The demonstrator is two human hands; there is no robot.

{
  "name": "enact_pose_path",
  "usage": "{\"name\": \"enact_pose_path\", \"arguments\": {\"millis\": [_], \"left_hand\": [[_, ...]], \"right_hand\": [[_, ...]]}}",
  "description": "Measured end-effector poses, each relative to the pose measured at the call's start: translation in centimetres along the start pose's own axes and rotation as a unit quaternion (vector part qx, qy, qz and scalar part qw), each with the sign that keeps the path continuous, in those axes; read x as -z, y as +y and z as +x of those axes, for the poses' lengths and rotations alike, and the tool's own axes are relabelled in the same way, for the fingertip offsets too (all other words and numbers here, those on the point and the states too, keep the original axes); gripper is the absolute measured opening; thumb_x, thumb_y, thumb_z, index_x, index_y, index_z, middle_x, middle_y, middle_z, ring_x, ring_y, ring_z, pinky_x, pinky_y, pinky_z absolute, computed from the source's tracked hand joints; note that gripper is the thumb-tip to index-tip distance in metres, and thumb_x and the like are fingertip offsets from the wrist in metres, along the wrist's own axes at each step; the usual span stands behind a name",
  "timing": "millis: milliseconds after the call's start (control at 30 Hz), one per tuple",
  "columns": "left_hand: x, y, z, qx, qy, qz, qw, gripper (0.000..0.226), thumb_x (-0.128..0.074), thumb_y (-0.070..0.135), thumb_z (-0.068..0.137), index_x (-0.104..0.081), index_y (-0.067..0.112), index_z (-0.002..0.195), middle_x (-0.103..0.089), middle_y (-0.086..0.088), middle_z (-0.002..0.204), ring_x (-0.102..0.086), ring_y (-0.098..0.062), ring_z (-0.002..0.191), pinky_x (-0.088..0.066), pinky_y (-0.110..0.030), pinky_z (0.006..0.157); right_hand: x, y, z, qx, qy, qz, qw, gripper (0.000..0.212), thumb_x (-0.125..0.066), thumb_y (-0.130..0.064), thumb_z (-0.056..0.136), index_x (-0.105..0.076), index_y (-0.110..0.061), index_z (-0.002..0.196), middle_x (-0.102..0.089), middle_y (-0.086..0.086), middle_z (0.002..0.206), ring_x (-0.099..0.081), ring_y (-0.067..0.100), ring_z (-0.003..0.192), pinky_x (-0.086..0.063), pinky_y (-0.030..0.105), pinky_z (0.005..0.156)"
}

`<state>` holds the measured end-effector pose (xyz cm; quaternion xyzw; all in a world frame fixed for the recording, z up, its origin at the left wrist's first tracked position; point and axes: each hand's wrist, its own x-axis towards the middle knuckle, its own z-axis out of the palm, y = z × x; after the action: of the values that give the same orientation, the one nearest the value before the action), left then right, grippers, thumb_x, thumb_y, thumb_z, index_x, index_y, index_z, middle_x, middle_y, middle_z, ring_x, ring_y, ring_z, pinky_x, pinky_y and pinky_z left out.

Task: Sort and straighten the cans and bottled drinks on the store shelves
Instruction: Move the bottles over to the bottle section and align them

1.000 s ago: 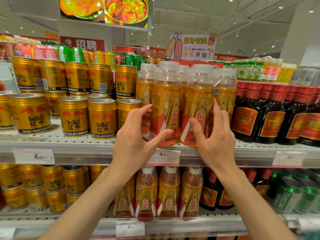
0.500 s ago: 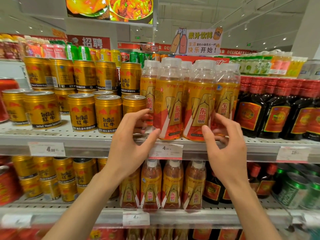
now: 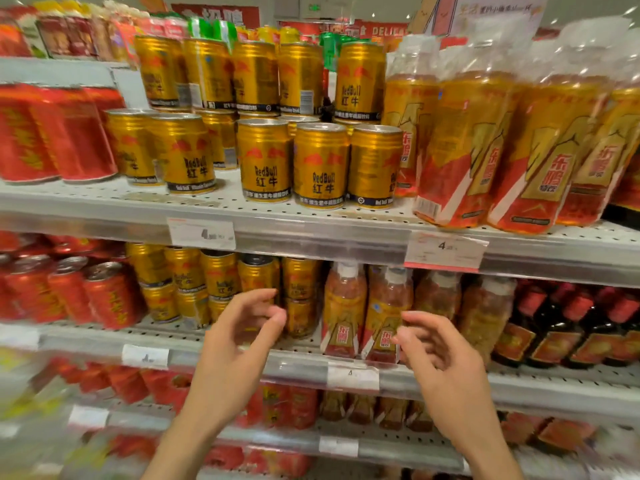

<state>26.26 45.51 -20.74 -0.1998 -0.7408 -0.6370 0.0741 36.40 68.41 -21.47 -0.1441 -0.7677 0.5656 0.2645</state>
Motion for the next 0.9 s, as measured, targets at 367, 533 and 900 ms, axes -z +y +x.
{"name": "enact_pose_path", "arguments": {"millis": [367,533,900], "left_hand": [[16.0,-7.0,3.1,0.059,-0.053,-0.019,0.997,0.017,-0.068,0.029,0.09,-0.069,0.031,0.107,-0.074,0.009,0.095,-0.071,-0.015,0.094,-0.055,-0.035,0.088],[21.5,-8.4,3.9,0.071,-0.056,-0.016,0.996,0.013,-0.068,0.036,0.09,-0.069,0.043,0.102,-0.074,0.009,0.096,-0.069,-0.012,0.096,-0.055,-0.038,0.089],[26.0,-6.3,4.3,0.042,-0.032,-0.006,0.999,0.016,-0.069,0.026,0.092,-0.07,0.034,0.105,-0.074,0.006,0.096,-0.069,-0.012,0.094,-0.054,-0.034,0.092]], "right_hand": [[-15.9,-2.2,-4.5,-0.074,0.036,-0.018,0.996,0.012,-0.065,-0.018,0.095,-0.069,-0.023,0.106,-0.074,-0.008,0.08,-0.066,0.019,0.08,-0.05,0.019,0.065],[-21.6,-4.1,-5.9,-0.068,0.027,-0.021,0.997,0.013,-0.064,-0.02,0.095,-0.069,-0.026,0.107,-0.074,0.002,0.085,-0.063,0.034,0.089,-0.052,0.026,0.066],[-26.3,-8.0,-4.6,-0.001,-0.012,-0.008,1.0,0.013,-0.065,-0.028,0.095,-0.068,-0.034,0.105,-0.075,-0.004,0.089,-0.069,0.01,0.085,-0.058,0.032,0.081]]}}
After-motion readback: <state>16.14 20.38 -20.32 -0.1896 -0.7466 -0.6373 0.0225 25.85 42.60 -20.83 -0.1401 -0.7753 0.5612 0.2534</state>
